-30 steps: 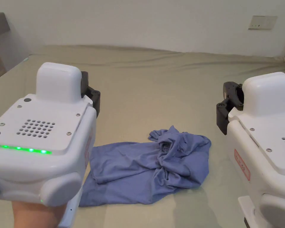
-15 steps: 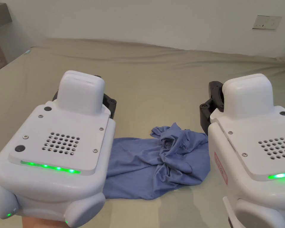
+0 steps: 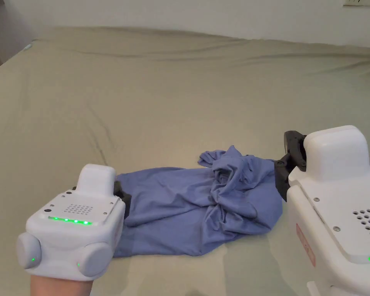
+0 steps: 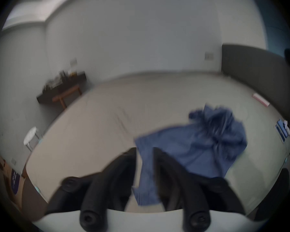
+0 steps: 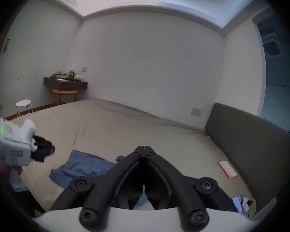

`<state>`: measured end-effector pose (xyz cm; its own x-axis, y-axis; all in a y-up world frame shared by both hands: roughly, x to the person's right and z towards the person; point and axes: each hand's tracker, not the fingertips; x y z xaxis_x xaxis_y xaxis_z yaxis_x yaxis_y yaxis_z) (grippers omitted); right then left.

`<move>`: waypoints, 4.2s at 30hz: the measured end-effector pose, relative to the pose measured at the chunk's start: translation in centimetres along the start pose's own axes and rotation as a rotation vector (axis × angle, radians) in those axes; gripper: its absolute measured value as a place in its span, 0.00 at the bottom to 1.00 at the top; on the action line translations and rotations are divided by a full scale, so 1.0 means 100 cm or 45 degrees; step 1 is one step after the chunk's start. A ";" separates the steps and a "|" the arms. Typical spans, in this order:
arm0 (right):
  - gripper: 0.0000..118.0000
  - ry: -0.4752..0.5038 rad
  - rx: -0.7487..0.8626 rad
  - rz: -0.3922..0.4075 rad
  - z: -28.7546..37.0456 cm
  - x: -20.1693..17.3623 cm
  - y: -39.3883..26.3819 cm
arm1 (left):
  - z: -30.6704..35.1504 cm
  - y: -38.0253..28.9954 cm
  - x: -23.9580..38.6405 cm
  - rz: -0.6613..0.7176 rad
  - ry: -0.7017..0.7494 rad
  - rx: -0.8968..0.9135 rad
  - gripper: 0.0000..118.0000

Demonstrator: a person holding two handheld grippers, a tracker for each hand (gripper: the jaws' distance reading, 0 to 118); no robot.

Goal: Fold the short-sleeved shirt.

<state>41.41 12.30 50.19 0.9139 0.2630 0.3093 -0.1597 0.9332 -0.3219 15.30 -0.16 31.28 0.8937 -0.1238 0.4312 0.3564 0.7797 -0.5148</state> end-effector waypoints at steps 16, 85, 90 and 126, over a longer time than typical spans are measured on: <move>0.01 -0.068 -0.311 -0.032 -0.047 0.047 -0.067 | -0.094 -0.070 -0.011 0.150 -0.128 -0.400 0.75; 0.09 -0.246 0.434 -0.259 0.060 0.177 0.171 | 0.218 0.223 -0.093 0.259 -0.149 0.906 0.09; 0.09 -0.288 0.439 -0.186 0.043 0.190 0.198 | 0.210 0.256 -0.092 0.205 -0.155 0.917 0.09; 0.09 -0.302 -0.144 -0.231 -0.190 0.175 0.067 | -0.041 0.258 -0.051 0.034 -0.104 0.429 0.09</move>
<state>63.39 18.53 36.47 0.8089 0.1571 0.5666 0.0525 0.9405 -0.3357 21.10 18.05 12.76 0.8718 -0.0620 0.4860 0.2113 0.9425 -0.2588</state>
